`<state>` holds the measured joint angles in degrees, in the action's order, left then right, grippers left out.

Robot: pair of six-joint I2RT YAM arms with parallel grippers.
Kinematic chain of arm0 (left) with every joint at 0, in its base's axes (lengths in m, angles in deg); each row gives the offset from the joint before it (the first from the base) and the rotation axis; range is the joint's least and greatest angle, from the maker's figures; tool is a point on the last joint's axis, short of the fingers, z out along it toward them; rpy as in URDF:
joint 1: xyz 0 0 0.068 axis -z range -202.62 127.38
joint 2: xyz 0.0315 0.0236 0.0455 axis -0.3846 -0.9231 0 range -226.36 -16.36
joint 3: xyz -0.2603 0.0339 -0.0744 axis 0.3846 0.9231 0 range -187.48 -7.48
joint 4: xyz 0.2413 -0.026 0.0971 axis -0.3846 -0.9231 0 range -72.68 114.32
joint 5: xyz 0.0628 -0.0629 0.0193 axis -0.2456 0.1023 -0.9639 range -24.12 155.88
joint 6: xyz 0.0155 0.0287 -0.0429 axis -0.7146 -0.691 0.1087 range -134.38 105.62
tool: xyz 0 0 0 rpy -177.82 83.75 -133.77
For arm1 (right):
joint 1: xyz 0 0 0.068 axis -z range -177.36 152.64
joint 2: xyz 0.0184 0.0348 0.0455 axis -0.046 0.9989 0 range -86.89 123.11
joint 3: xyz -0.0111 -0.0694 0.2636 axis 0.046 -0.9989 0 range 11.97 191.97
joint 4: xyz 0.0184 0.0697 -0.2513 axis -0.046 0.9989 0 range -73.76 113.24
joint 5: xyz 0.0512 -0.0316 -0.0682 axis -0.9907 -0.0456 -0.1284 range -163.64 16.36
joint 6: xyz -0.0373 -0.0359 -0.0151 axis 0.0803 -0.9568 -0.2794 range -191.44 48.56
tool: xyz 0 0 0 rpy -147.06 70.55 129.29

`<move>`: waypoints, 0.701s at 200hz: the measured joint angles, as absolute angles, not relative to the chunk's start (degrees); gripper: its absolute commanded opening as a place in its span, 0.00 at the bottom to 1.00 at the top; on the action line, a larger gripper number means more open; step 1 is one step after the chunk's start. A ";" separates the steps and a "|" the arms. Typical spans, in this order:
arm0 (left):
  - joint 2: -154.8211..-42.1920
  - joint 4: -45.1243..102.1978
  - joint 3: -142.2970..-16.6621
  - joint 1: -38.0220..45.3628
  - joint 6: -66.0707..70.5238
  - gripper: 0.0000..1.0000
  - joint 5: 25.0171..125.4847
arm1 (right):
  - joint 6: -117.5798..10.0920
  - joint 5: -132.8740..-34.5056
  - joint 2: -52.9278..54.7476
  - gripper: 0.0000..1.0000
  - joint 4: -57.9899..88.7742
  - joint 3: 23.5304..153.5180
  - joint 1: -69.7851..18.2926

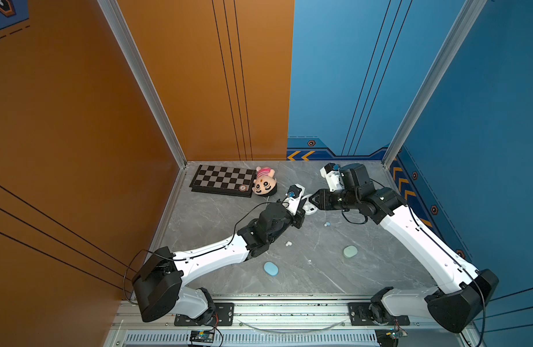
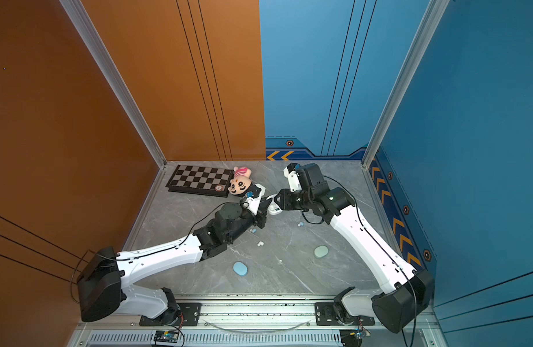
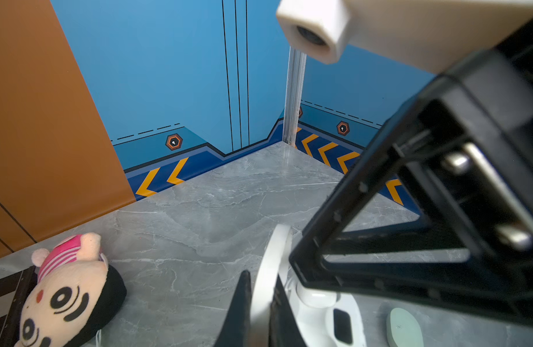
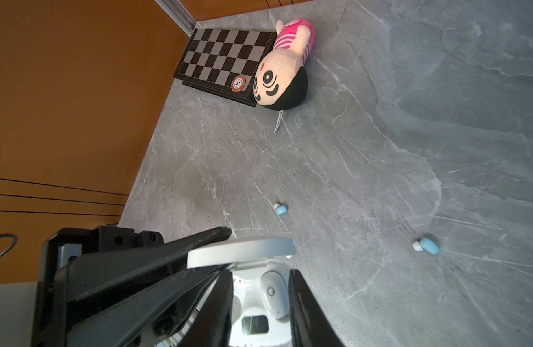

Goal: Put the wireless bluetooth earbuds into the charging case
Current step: 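Lower the earbud into the case slot and open the right gripper, then withdraw the right gripper while the left gripper lowers the case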

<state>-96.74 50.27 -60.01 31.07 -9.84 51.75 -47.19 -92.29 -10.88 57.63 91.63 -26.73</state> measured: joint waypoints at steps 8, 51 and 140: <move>-96.74 50.27 -60.01 31.07 -9.84 0.00 51.75 | -47.19 -92.53 -10.88 0.34 57.63 91.63 -26.73; -96.74 50.27 -60.01 31.07 -9.91 0.00 51.73 | -47.15 -92.97 -11.89 0.34 57.63 91.59 -26.71; -77.99 44.02 -51.71 25.17 -9.84 0.00 46.13 | -46.82 -93.32 -20.26 0.36 57.78 84.37 -24.87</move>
<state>-77.99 44.02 -51.71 25.17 -9.84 46.13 -46.82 -93.32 -20.26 57.78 84.37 -24.87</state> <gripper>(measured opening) 0.099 0.351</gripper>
